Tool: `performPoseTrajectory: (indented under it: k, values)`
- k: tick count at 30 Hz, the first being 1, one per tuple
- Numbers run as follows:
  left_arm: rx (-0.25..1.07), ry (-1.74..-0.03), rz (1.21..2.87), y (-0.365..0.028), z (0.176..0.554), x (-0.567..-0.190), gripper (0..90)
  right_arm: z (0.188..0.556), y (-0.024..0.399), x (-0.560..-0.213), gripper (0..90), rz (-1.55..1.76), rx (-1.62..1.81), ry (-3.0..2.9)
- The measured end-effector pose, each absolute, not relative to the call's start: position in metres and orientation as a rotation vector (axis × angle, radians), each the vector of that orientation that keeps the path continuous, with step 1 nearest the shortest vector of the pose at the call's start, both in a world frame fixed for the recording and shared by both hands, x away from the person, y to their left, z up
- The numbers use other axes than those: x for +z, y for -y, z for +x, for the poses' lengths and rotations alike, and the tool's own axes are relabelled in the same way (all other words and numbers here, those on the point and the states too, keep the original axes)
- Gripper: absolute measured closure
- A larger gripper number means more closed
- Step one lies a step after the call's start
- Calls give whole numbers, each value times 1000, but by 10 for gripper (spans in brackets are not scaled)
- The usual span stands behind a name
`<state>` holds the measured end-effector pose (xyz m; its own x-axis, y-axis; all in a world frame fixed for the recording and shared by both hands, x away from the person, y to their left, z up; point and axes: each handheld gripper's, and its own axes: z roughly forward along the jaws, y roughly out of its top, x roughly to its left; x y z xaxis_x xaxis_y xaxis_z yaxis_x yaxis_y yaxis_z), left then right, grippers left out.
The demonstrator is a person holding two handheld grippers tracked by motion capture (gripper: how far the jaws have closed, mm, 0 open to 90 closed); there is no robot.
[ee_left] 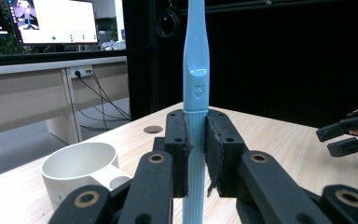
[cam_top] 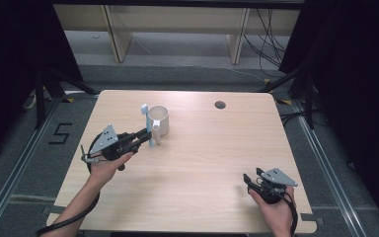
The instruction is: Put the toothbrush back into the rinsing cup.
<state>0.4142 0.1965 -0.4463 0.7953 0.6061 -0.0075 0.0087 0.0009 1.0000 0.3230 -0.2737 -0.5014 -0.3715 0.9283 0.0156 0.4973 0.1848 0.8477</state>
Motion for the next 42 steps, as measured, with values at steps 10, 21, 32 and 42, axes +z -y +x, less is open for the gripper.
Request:
performPoseTrajectory:
  k: [10,21,32,42]
  values:
    - [527,-538,1471,-197,417,-441,788,322,279,-503,459,1306,1120,-1892]
    - [553,-532,1431,-190,423,-435,788,319,276,-501,459,1252,1138,-1886]
    - [568,-533,1408,-191,427,-427,788,313,271,-500,459,1252,1125,-1835]
    - [584,-531,1399,-188,433,-420,788,310,269,-504,461,1202,1136,-1747]
